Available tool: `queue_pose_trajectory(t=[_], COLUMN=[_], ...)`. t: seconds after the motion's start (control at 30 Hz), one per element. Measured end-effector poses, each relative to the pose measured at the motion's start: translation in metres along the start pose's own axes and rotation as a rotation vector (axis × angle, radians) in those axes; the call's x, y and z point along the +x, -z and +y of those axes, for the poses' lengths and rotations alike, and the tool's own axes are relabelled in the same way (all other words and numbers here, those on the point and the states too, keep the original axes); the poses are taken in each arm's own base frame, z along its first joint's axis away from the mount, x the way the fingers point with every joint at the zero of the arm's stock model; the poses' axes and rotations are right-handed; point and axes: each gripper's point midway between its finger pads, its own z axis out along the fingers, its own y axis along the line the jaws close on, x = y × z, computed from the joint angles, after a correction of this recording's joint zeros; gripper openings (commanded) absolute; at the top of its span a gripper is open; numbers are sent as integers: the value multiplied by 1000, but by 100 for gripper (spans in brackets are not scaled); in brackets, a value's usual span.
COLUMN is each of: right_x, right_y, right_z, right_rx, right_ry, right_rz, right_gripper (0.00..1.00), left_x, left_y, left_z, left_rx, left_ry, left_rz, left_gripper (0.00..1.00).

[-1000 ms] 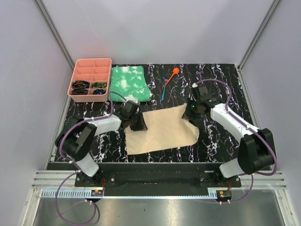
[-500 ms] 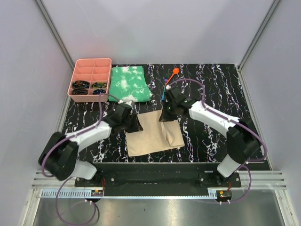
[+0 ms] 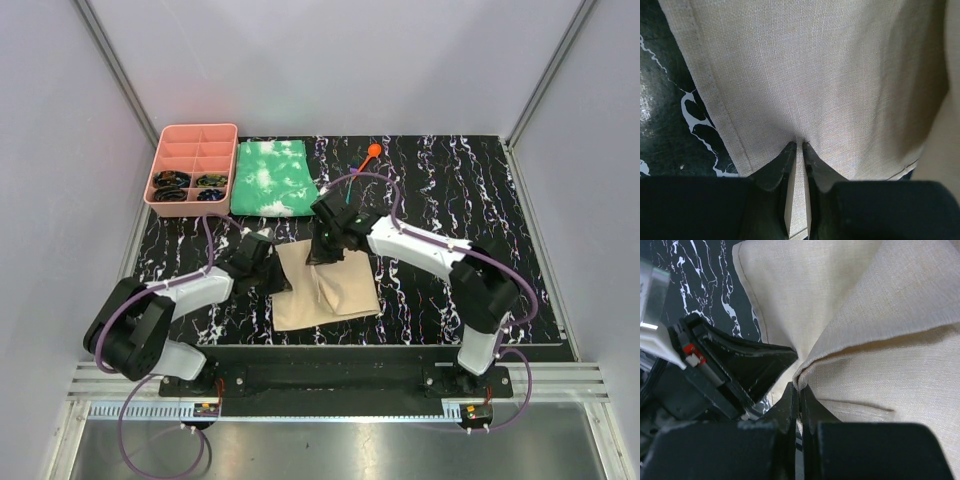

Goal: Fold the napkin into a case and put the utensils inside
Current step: Fold the rectangle-folded napkin at the center of the board.

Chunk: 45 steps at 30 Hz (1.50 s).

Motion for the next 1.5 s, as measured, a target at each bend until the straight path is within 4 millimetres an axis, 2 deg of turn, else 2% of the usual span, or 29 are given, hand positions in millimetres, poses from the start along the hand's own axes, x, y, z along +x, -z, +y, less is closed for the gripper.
queue_pose_trajectory(t=[0.13,0.23,0.47,0.57,0.63,0.73,0.83,1.0,1.27,1.5], right_x=[7,9,2,0,0,0,0,5,6,14], right_y=[-22,-32,-34,-34,-34,-34,-35,-35,-34,-52], right_z=[3,1,11,12,12,12,12,16,31,22], right_rx=[8,19,-15,-22,-24,-24,-24,-27,-54,-23], right_ry=[-41,-73,-115,-114,-109,-103,-99,-88,-69,-73], right_rz=[27,35,8,2,0,0,0,7,7,38], right_gripper=[0,0,0,0,0,0,0,0,0,0], left_x=[0,2,8,10,6,-7,-12,1,-1,-2], left_y=[0,2,10,21,30,39,32,12,12,15], left_z=[0,1,5,6,4,2,6,21,21,20], left_rx=[13,19,19,10,9,1,-22,-80,-70,-66], left_ry=[-1,-1,-3,-8,-14,-21,-15,-6,-12,-17], left_rz=[-16,-25,-22,-19,-42,-86,-77,4,-14,-23], left_gripper=[17,17,19,23,23,17,14,13,13,13])
